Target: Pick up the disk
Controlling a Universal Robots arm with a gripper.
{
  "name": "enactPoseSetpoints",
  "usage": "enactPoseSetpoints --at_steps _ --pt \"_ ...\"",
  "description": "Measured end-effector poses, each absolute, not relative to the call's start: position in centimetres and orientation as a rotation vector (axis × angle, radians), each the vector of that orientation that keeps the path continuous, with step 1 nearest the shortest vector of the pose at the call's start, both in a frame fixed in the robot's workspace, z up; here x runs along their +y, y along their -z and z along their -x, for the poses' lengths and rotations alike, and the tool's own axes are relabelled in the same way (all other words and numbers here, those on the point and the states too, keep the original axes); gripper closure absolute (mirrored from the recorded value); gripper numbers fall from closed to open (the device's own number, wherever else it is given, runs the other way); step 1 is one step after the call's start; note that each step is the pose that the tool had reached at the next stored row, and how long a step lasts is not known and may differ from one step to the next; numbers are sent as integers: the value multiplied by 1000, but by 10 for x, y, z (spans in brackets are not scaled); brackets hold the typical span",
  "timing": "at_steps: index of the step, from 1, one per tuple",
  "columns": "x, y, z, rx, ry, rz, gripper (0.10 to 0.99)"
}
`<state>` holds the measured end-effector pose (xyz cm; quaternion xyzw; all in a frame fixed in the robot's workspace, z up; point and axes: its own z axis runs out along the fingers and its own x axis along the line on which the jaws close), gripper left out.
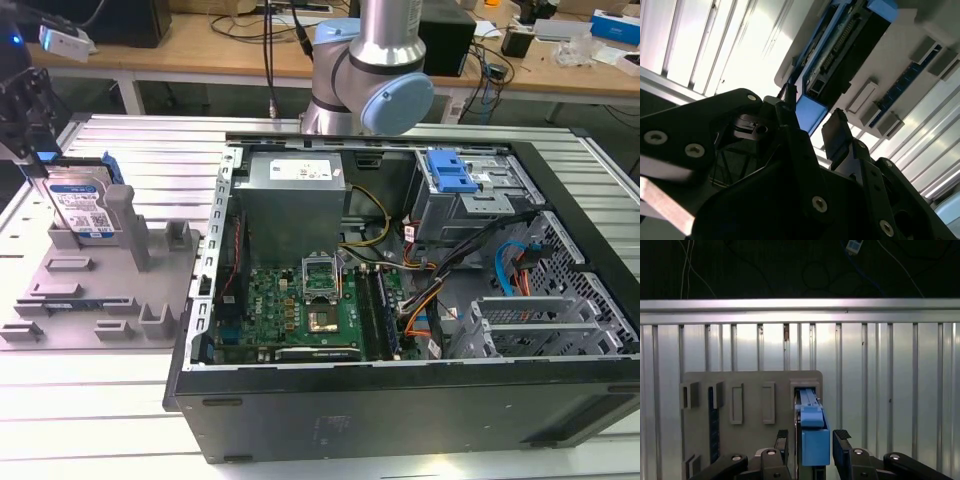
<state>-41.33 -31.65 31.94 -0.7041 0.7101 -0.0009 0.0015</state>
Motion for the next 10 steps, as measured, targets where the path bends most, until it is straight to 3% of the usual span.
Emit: enactPoseSetpoints --at_steps 10 --pt "-315 -311 414 2229 3 2210 604"
